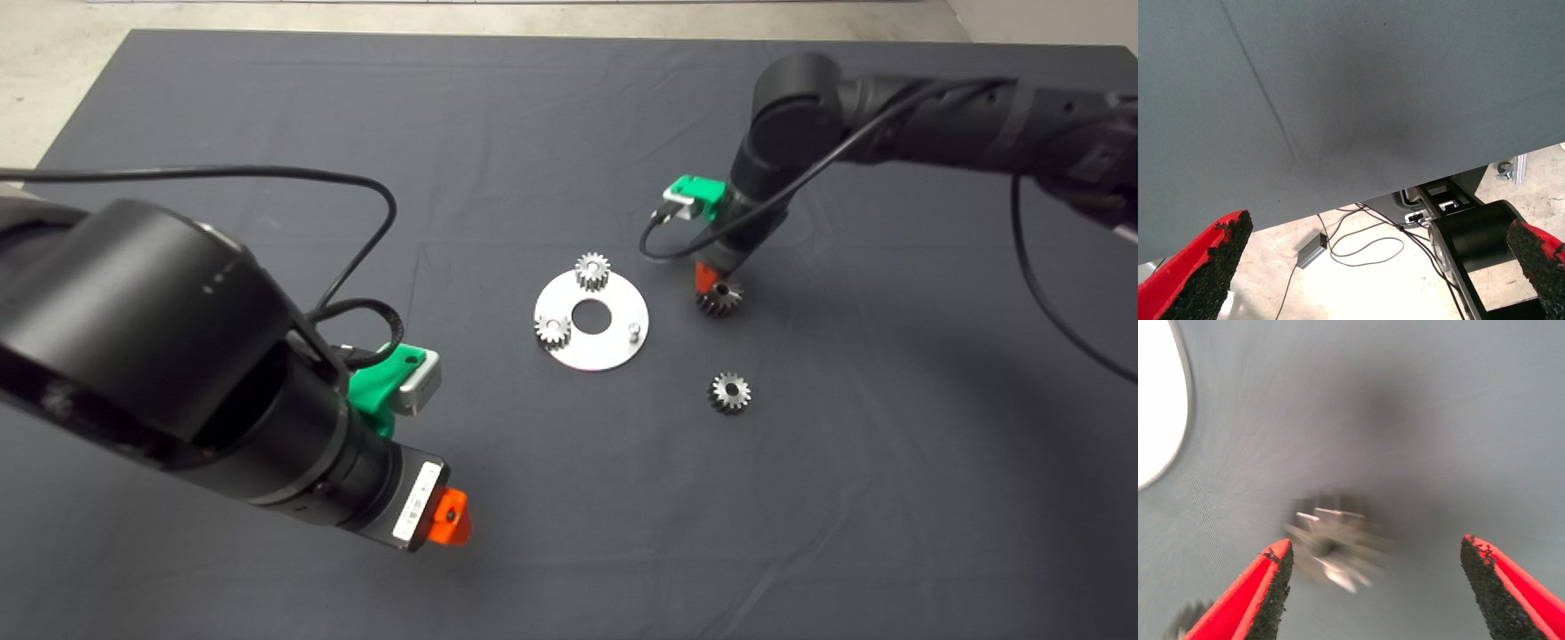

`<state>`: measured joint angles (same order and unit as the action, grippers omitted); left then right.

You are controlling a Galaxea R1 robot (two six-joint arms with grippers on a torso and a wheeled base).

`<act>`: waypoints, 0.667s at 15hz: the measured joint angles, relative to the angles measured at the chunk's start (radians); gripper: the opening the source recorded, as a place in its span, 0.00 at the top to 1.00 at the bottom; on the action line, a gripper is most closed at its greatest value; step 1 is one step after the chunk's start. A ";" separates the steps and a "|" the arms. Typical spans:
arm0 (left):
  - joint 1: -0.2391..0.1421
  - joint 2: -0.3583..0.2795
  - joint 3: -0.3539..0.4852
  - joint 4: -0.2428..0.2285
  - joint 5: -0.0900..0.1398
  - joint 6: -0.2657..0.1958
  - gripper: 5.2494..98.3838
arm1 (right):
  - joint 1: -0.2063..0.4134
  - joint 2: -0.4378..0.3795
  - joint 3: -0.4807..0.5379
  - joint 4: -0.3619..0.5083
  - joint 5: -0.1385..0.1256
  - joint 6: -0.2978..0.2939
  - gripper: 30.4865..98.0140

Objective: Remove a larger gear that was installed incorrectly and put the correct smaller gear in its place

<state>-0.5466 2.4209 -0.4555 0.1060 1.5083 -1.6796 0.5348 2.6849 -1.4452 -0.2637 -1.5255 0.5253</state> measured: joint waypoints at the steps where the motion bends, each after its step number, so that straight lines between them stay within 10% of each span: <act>1: 0.000 0.000 0.000 0.000 0.000 0.000 0.00 | 0.081 -0.012 0.027 0.014 0.000 0.000 0.44; 3: 0.000 0.000 0.001 0.000 0.000 0.000 0.00 | 0.172 -0.040 0.105 0.032 0.001 0.003 0.38; 10: 0.000 -0.008 0.033 0.000 0.000 -0.045 0.00 | 0.088 -0.158 0.324 0.112 -0.007 0.034 0.24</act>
<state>-0.5464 2.4126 -0.4228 0.1062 1.5087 -1.7243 0.6226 2.5272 -1.1210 -0.1517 -1.5321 0.5592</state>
